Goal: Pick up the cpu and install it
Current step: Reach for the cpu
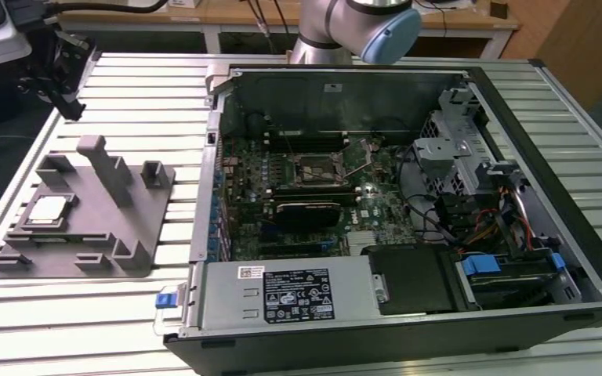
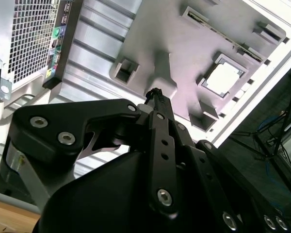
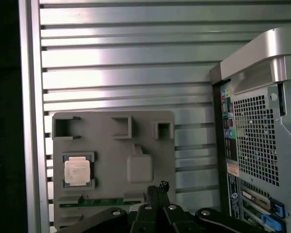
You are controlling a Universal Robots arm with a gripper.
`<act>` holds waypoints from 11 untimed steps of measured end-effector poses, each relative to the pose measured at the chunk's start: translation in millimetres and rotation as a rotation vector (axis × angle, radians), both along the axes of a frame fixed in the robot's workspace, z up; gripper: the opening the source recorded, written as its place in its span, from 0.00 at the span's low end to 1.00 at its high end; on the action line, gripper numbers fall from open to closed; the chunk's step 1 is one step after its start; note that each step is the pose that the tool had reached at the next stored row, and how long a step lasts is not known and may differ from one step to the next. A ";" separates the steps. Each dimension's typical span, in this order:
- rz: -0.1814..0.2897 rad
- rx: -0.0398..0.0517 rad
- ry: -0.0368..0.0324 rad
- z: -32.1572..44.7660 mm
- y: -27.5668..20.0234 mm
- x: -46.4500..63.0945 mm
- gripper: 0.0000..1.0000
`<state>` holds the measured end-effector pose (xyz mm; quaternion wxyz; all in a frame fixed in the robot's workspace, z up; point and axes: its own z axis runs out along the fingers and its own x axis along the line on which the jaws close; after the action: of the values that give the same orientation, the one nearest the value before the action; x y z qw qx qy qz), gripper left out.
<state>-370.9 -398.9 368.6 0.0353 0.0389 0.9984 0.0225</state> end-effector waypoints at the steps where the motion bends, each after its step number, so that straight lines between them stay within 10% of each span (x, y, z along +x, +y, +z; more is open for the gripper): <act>1: 0.000 0.0000 -0.0001 -0.9 0.0 -1.6 0.11; 11: 0.000 0.0000 0.0000 -10.1 0.0 -18.3 0.11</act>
<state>-389.2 -398.9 358.6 0.0353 0.0389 0.9984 0.0225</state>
